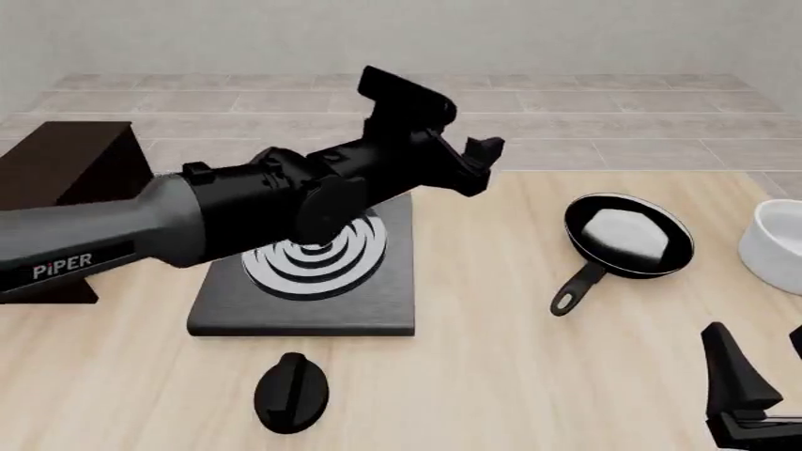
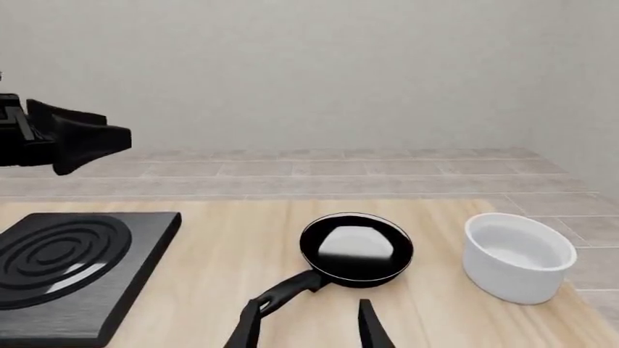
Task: Put the frying pan on top of the cabinet.
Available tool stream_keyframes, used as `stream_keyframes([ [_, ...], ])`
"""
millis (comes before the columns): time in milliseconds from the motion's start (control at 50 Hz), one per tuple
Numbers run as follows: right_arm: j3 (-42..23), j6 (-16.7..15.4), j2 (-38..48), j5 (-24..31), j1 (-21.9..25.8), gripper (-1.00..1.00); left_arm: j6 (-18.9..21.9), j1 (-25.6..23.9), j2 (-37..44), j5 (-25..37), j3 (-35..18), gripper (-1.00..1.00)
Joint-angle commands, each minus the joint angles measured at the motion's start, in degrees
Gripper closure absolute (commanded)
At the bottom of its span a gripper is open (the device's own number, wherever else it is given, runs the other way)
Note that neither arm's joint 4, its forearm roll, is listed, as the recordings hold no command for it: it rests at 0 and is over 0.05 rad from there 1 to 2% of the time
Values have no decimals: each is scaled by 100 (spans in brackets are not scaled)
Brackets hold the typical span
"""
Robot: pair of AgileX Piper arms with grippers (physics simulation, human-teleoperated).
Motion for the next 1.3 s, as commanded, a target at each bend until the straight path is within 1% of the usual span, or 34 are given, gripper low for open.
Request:
stream_keyframes([
  [20,1,12,-26,26,7,-100,42,-111,506,-94,-161,-100],
  [280,-3,14,15,-18,-2,-100,2,-242,886,54,-541,-100],
  [380,-3,30,20,-23,-3,-100,-3,-273,1016,48,-602,-100],
  [440,-4,47,2,-18,-14,-100,-73,-302,1126,34,-636,-100],
  [740,1,67,-72,43,-24,-100,-24,-423,1429,41,-798,-100],
  [900,1,62,-49,23,-24,-100,-40,-460,1648,46,-942,-100],
  [1300,-1,47,32,-53,-30,-100,-46,-582,2054,-15,-1110,-100],
])
